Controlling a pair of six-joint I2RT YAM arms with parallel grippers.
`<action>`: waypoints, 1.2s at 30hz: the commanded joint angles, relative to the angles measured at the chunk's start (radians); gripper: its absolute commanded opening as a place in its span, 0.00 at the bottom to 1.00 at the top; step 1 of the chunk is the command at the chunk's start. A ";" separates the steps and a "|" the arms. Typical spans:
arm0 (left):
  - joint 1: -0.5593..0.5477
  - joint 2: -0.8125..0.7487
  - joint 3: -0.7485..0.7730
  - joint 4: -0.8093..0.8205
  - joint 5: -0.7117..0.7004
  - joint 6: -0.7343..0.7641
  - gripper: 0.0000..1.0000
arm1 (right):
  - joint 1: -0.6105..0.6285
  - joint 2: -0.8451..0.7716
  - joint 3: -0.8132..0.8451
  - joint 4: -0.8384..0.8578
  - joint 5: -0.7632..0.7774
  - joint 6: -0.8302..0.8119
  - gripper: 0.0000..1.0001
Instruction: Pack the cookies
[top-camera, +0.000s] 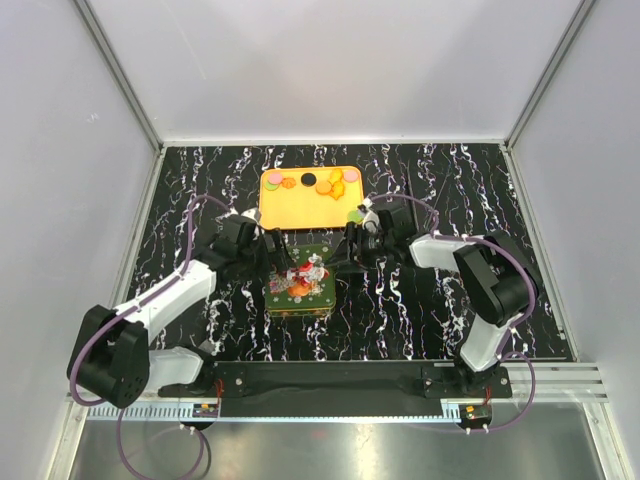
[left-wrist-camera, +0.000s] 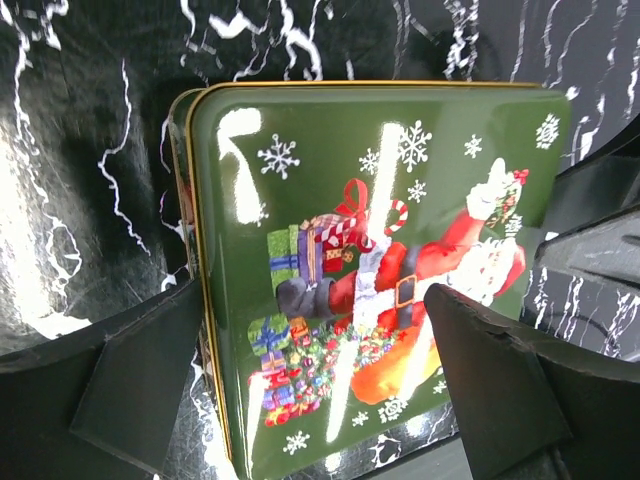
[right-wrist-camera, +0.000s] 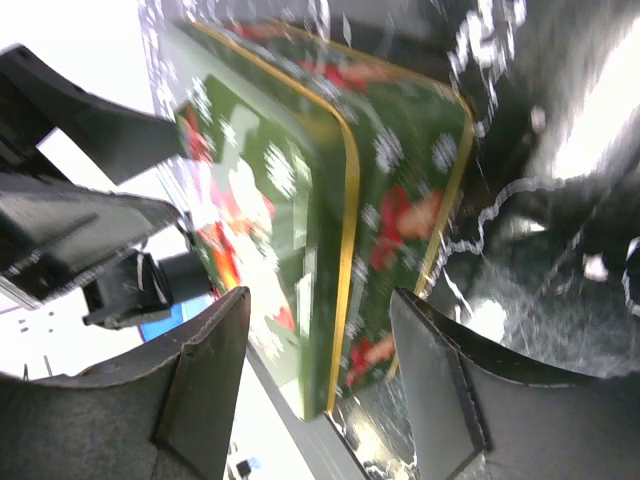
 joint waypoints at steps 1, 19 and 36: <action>0.000 -0.002 0.074 0.014 -0.001 0.027 0.99 | -0.023 -0.035 0.071 -0.024 0.012 -0.023 0.66; 0.037 0.121 0.158 -0.023 -0.028 0.053 0.99 | -0.052 0.097 0.187 -0.050 0.057 -0.069 0.66; 0.050 0.242 0.244 -0.033 -0.053 0.036 0.99 | -0.051 0.178 0.263 -0.110 0.075 -0.123 0.62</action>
